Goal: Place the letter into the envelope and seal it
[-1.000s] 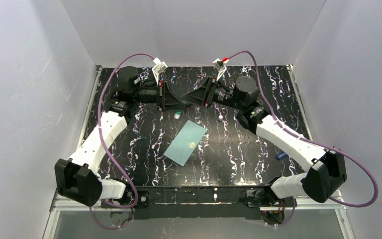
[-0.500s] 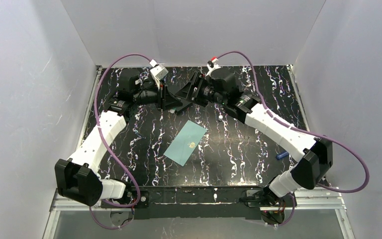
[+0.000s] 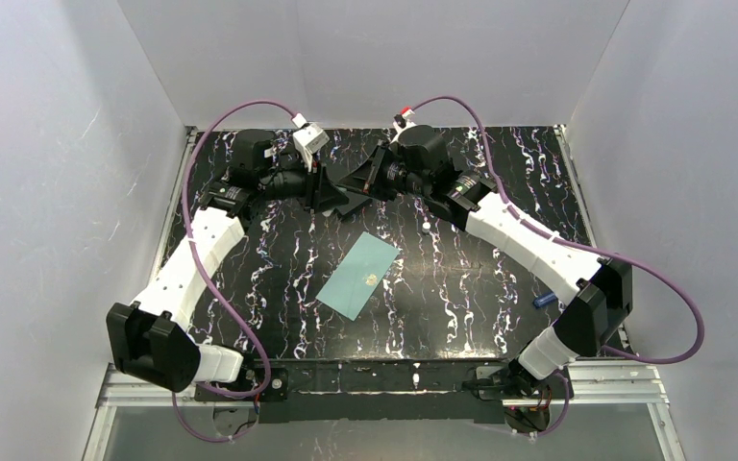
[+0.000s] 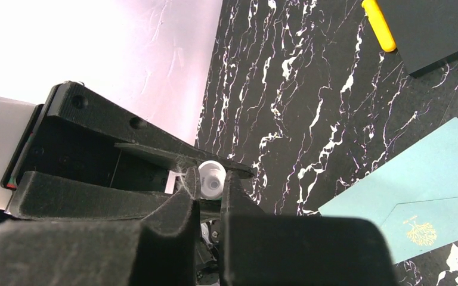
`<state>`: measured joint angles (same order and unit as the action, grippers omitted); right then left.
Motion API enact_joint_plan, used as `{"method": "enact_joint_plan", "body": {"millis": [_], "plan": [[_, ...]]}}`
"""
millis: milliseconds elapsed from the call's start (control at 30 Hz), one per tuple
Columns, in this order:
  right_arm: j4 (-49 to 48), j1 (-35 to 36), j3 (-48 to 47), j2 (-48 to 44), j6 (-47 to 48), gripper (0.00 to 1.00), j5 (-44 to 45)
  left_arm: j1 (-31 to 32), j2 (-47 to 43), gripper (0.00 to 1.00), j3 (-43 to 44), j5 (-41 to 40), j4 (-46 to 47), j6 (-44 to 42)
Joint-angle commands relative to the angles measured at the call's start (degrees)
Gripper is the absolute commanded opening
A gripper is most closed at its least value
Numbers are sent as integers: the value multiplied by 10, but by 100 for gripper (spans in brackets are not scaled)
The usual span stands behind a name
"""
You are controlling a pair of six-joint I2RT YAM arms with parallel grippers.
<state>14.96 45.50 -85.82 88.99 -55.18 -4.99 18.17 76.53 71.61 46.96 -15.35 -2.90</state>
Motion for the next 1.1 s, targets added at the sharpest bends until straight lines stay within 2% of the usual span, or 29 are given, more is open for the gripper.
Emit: {"method": "enact_joint_plan", "body": {"millis": [0, 100, 200, 267, 300, 333, 400, 500, 567, 667, 700, 800, 900, 967, 1000, 1033, 1067], "plan": [[-16, -1, -17, -10, 16, 3, 3, -2, -4, 35, 32, -11, -37, 22], [-24, -4, -14, -18, 21, 2, -1, -2, -6, 48, 17, 4, -46, 38], [-25, -7, -13, -18, 20, 2, -14, -2, -6, 49, -5, 17, -31, 55], [-25, -7, -10, -18, 16, 2, -17, -3, -5, 45, -14, 28, -13, 65], [-26, -8, -9, -18, 16, 2, -18, -3, -2, 39, -16, 32, -9, 69], [-26, -8, -10, -18, 16, 2, -18, -4, 0, 24, -16, 34, -8, 72], [-27, -10, -10, -18, 17, 1, -23, -4, 4, 1, -14, 38, -6, 73], [-56, -16, -1, -20, 38, 1, -53, -6, 12, 0, -4, 61, -6, 87], [-112, -23, 19, -30, 95, 1, -105, -12, 17, 0, 6, 94, -2, 106], [-246, -37, 66, -58, 178, 1, -231, -18, 16, 0, 13, 172, 19, 136], [-259, -39, 73, -66, 207, 1, -279, -18, 15, 0, 15, 195, 24, 141], [-212, -42, 58, -69, 293, 1, -364, -19, 8, 0, 8, 243, 56, 161], [-216, -44, 52, -57, 295, 1, -451, -19, -3, 0, -14, 264, 120, 188], [-271, -45, 65, -55, 241, 1, -440, -19, -8, 0, -28, 263, 166, 207], [-270, -45, 61, -55, 225, 19, -406, -20, -9, 0, -31, 259, 182, 213], [-242, -45, 50, -56, 221, 47, -350, -20, -9, 0, -30, 254, 185, 212], [-202, -42, 32, -56, 220, 66, -285, -21, -10, 0, -29, 235, 181, 208]]}}
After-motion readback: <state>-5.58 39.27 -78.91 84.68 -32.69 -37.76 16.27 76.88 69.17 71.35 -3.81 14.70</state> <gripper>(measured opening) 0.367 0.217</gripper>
